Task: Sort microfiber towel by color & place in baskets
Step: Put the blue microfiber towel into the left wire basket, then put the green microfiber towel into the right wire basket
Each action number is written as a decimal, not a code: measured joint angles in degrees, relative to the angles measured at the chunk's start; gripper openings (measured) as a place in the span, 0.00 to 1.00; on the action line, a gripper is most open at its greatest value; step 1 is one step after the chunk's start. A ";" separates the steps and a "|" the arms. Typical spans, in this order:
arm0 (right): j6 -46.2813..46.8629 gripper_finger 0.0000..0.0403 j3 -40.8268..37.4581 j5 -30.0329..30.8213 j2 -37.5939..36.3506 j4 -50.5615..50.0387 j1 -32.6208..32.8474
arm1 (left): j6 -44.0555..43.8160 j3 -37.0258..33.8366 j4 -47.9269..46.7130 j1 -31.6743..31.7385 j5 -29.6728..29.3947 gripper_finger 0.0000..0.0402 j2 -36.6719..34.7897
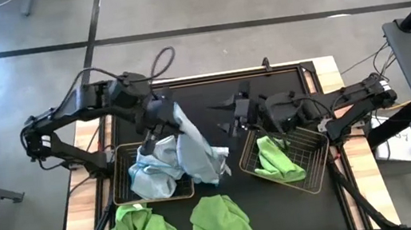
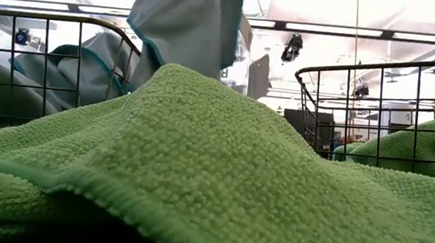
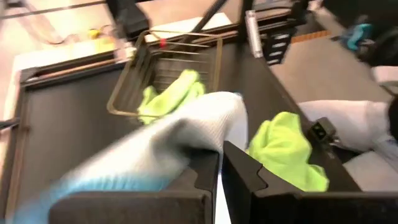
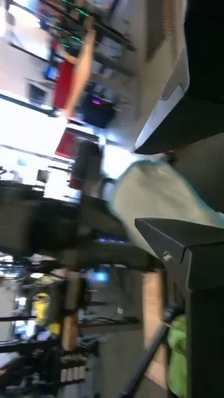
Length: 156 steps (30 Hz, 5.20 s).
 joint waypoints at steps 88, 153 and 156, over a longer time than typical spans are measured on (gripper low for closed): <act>29.87 0.37 -0.76 -0.30 1.22 -31.63 0.00 | -35.06 -44.99 4.09 -0.02 8.14 0.10 -39.72; 45.85 0.37 14.27 -37.46 37.45 -33.63 11.44 | -27.50 -44.98 16.61 -0.02 9.69 0.21 -38.89; 46.26 0.37 14.36 -39.83 38.88 -33.79 11.55 | -27.50 -44.98 16.64 -0.02 9.69 0.21 -39.00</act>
